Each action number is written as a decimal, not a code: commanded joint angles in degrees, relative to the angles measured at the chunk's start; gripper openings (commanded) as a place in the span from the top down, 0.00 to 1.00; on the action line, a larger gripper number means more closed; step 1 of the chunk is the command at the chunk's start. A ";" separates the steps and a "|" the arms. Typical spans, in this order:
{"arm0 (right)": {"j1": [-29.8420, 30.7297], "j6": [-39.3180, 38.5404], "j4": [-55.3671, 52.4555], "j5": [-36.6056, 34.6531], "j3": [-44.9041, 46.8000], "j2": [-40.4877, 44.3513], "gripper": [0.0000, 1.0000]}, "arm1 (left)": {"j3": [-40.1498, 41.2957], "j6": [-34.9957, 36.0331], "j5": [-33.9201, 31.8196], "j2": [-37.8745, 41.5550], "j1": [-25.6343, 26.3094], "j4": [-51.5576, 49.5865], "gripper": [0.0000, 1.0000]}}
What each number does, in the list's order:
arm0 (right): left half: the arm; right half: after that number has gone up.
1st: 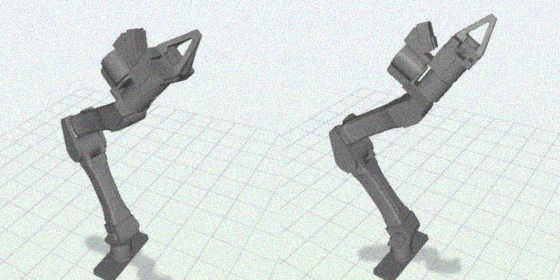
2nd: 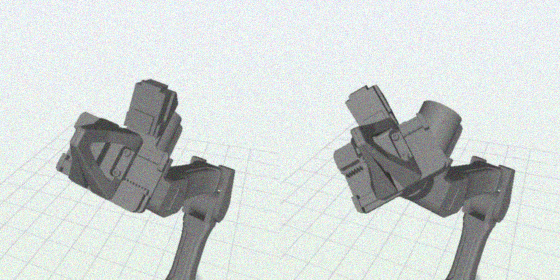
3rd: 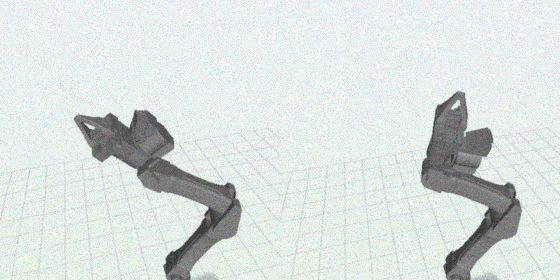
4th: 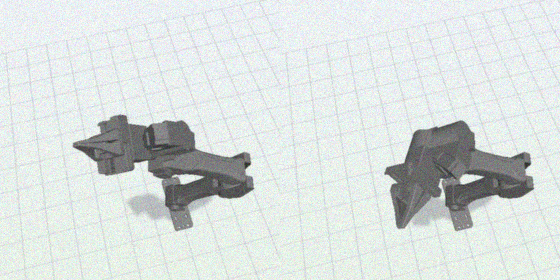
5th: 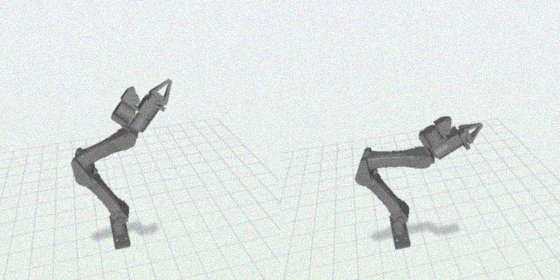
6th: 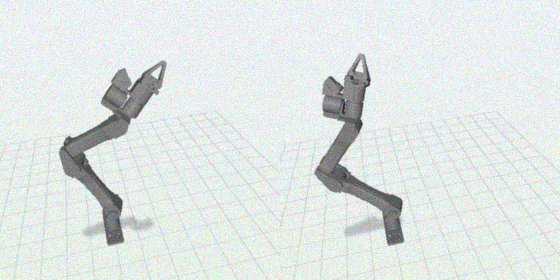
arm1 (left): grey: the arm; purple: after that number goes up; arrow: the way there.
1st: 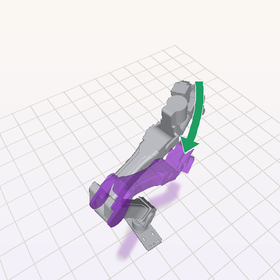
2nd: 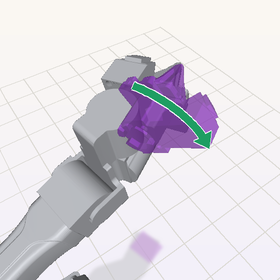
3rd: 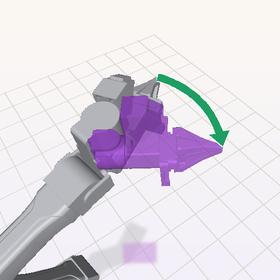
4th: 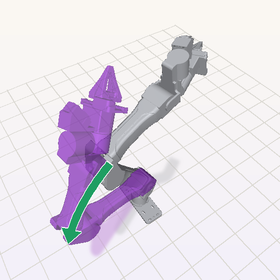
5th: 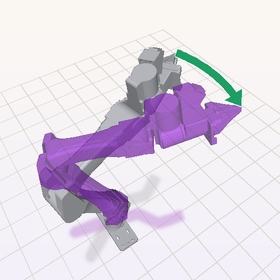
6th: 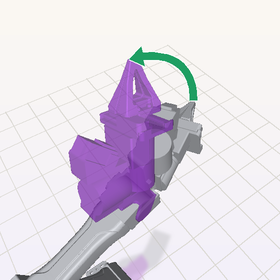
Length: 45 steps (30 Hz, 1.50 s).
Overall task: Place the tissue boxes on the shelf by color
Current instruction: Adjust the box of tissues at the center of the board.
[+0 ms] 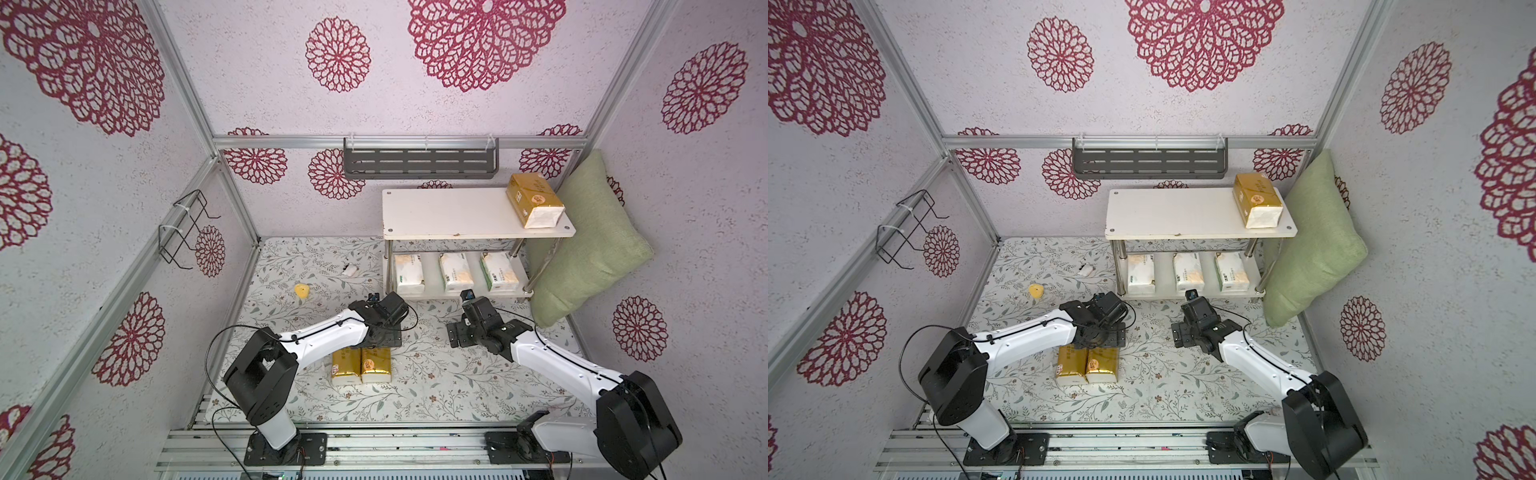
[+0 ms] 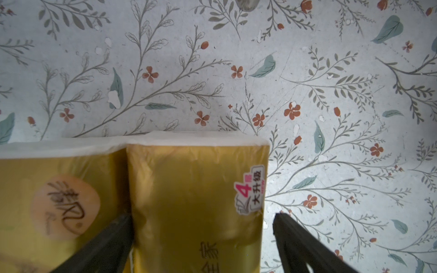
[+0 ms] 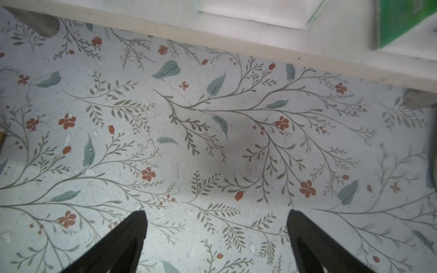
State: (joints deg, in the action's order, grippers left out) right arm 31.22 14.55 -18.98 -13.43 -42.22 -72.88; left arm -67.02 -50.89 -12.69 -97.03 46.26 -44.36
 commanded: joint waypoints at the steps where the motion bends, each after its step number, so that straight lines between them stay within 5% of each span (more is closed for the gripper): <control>1: 0.26 -0.60 1.49 -1.26 0.68 1.22 0.01 | -1.35 0.62 0.47 -1.69 0.68 -0.85 0.01; 21: 0.25 0.54 4.29 1.41 3.86 3.93 0.01 | -7.18 -5.23 3.87 -7.74 0.05 -0.06 0.15; 45: 7.08 -2.48 12.86 11.49 7.08 4.51 0.01 | -11.02 -22.14 7.05 -9.74 -10.78 -5.65 0.17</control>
State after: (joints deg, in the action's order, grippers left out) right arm 36.71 13.37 -8.03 -2.96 -34.94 -67.96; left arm -76.90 -71.24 -5.52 -105.58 37.08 -49.08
